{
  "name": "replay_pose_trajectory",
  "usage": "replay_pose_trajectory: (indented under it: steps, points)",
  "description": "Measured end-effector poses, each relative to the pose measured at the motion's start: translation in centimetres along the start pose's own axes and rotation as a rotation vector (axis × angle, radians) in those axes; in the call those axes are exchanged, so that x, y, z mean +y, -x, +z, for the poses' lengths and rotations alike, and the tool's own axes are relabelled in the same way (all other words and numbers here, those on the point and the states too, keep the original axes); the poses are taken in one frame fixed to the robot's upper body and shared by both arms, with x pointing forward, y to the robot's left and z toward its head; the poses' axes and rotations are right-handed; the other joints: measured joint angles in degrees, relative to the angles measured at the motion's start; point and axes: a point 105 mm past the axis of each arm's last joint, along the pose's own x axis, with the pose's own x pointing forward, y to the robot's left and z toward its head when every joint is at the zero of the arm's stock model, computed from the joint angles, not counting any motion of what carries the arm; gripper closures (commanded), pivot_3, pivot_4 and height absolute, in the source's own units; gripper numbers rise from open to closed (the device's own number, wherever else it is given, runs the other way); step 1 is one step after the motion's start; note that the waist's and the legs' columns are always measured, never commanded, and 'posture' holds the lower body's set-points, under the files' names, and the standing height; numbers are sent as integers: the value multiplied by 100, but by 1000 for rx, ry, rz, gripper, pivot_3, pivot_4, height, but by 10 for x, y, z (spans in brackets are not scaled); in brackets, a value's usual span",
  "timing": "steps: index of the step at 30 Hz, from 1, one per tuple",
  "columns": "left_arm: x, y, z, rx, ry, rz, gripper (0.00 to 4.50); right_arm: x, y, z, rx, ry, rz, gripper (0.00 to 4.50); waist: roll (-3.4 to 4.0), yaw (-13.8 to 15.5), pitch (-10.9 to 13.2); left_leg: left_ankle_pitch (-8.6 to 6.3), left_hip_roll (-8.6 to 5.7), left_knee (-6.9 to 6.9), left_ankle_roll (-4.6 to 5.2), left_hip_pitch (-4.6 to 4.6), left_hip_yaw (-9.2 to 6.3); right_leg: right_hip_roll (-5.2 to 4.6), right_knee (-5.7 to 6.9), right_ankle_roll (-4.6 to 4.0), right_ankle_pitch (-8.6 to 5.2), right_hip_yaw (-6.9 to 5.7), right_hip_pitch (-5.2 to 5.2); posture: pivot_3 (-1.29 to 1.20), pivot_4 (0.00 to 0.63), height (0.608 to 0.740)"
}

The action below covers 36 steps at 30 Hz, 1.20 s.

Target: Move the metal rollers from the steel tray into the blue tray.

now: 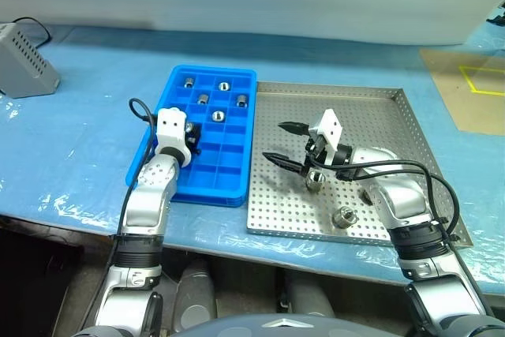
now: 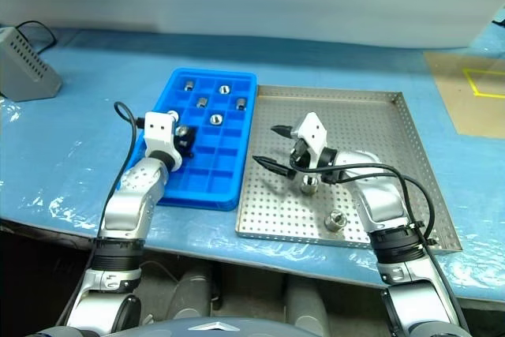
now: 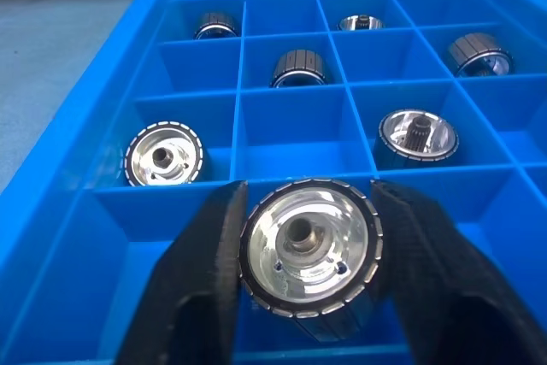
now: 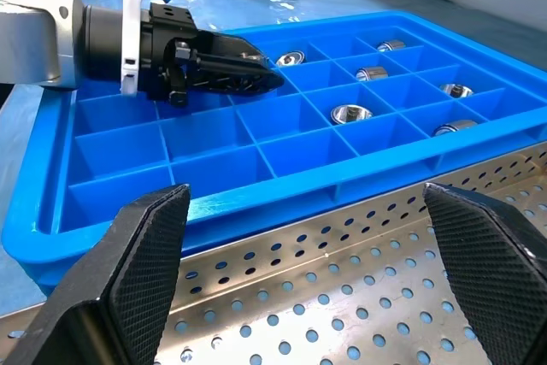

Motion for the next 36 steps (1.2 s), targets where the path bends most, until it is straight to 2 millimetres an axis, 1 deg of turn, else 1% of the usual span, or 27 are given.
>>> replay_pose_trajectory:
  steps: [2,4,6,8,10,13,15,19,22,24,26,29,36]
  points:
    - [-1,-2,0,5,-1,-6,628,0,0,0,1,0,-3,0,0,-3,0,0,0,0,0,0,0,0,1,0,0,0,0,-141,150,740]
    - [-5,-5,3,0,3,-33,628,-2,1,0,1,1,-13,0,0,-1,0,0,0,0,0,0,0,-1,1,0,0,0,0,-155,150,740]
    - [-16,-6,9,-22,31,-93,628,-3,1,0,0,0,-26,0,0,-1,0,0,-1,1,0,-1,1,-2,1,0,0,1,1,-176,150,740]
    - [-35,-8,19,-58,62,-200,628,-6,4,0,-1,1,-46,0,0,5,0,1,-2,1,0,-2,2,-2,1,0,0,2,0,-207,150,740]
    - [-58,-9,38,-118,75,-337,628,-9,8,0,0,4,-76,0,0,10,0,1,-2,2,1,-2,2,-2,1,0,0,1,0,-245,150,740]
    - [-89,-10,61,-178,61,-533,628,-9,16,-1,12,16,-113,0,0,-35,0,1,-2,1,1,5,7,0,1,0,0,9,0,-311,150,740]
    - [-105,-8,65,-185,43,-646,628,-10,23,-4,30,17,-148,0,1,-105,-1,1,-2,-2,1,9,11,2,1,0,0,14,0,-344,150,740]
    - [-128,-5,56,-139,49,-821,628,-11,39,-10,67,27,-220,0,1,-228,-1,1,1,-2,1,9,12,9,0,0,0,17,-2,-412,150,740]
    - [-143,2,52,-122,39,-951,628,-8,45,-14,89,31,-252,0,1,-341,-1,1,1,-2,2,12,14,10,1,0,0,22,-2,-459,150,740]
    - [-155,7,50,-108,29,-1045,628,-7,51,-16,106,39,-275,0,2,-367,-1,1,1,-1,2,16,15,10,1,0,0,24,0,-489,150,740]
    - [-165,11,44,-87,14,-1126,628,-6,59,-21,132,40,-304,0,2,-417,-1,1,0,-1,2,17,17,10,1,0,0,25,3,-506,150,740]
    - [-176,16,33,-49,-7,-1223,628,-6,68,-27,156,34,-345,0,2,-490,-1,0,-1,0,3,17,17,9,-1,1,0,25,3,-537,150,740]
    - [-193,26,21,-35,-126,-1383,628,-6,83,-28,184,47,-407,0,4,-662,-2,-2,-2,3,6,17,17,9,-3,1,0,26,6,-593,150,740]
